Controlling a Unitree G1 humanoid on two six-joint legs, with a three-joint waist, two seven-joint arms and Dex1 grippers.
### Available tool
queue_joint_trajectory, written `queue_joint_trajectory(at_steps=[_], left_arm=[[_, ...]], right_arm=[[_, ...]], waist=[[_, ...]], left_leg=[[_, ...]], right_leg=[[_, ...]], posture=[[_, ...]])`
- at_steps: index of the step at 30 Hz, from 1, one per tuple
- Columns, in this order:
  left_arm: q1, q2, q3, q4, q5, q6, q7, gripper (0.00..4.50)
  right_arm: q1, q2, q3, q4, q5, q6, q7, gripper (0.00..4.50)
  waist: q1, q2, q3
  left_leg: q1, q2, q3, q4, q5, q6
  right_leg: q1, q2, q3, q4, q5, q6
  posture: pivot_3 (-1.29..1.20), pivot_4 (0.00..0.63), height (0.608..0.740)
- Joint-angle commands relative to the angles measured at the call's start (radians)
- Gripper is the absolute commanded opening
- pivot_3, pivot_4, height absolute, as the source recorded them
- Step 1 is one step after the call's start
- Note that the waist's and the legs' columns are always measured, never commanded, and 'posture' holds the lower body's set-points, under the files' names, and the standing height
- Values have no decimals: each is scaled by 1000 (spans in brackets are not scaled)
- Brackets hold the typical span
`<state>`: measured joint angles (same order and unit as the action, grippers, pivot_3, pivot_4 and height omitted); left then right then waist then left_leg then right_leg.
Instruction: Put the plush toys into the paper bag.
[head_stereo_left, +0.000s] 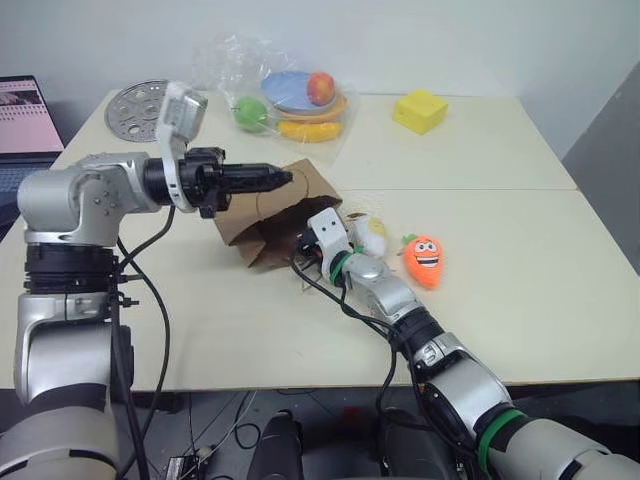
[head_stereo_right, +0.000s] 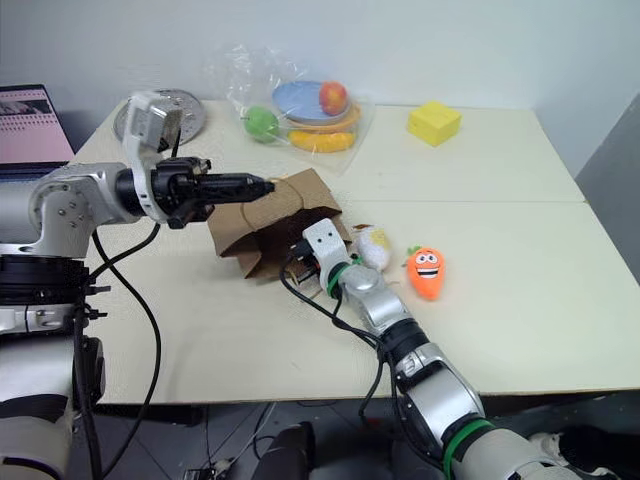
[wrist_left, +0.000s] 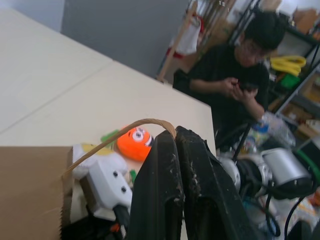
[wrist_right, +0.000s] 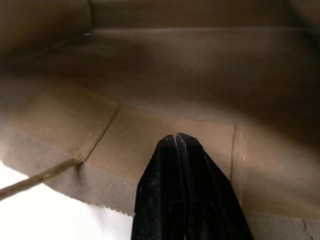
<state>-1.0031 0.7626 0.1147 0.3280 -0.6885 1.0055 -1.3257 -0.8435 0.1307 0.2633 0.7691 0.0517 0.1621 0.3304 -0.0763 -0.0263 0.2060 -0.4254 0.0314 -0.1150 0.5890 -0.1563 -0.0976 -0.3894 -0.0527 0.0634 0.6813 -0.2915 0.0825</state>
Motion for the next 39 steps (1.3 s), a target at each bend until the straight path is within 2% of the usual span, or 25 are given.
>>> queue_joint_trajectory(at_steps=[1,5,11,20,24,27,30,33,38,39], left_arm=[[-47,3,56,9,-39,19,24,0],[-183,-33,178,112,-128,98,122,0],[-255,-46,290,262,-144,54,217,0],[-148,-39,169,146,-110,47,130,0],[-105,-29,137,95,-106,37,104,0],[-90,-21,125,76,-108,47,90,0],[-83,-23,122,63,-111,51,85,0],[-79,-21,117,58,-111,55,78,0],[-71,-15,101,55,-102,48,60,0],[-69,-14,97,56,-98,43,55,0]], right_arm=[[2,34,11,31,-31,-9,15,37],[37,27,37,-3,-63,-6,38,37],[61,36,35,-45,-65,16,39,37],[89,23,42,-112,-85,24,46,37],[116,32,12,-236,-21,38,83,37],[185,-4,8,-567,84,158,177,625],[246,-57,-29,-832,175,277,209,1641],[295,-109,-87,-1031,275,390,210,2679],[339,-169,-231,-1225,417,517,140,4369],[338,-181,-248,-1237,426,527,129,4440]], waist=[[-3,0,0],[-5,-1,0],[-11,-1,0],[-11,-1,0],[-11,-1,0],[-10,-1,0],[-6,-1,0],[-2,-1,0],[-2,-1,0],[-2,-1,0]], left_leg=[[0,0,0,0,0,0],[0,0,-1,0,0,0],[3,0,0,-1,0,0],[3,0,0,-1,0,0],[3,0,0,-1,0,0],[1,0,-1,-1,0,0],[0,0,-1,-1,0,-1],[0,0,-1,-1,0,-1],[0,0,-1,-1,0,-1],[0,0,-1,-1,0,-1]], right_leg=[[0,0,0,0,0,0],[0,0,-1,1,0,0],[1,0,0,1,0,0],[1,0,0,1,0,0],[1,0,0,1,0,0],[0,0,0,1,0,0],[-1,0,0,0,0,0],[0,0,-1,0,0,0],[0,0,-1,0,0,0],[0,0,0,0,0,0]], posture=[[0,150,740],[0,150,740],[0,150,740],[0,150,740],[0,150,740],[0,150,740],[0,150,740],[0,150,740],[0,150,740],[0,150,740]])
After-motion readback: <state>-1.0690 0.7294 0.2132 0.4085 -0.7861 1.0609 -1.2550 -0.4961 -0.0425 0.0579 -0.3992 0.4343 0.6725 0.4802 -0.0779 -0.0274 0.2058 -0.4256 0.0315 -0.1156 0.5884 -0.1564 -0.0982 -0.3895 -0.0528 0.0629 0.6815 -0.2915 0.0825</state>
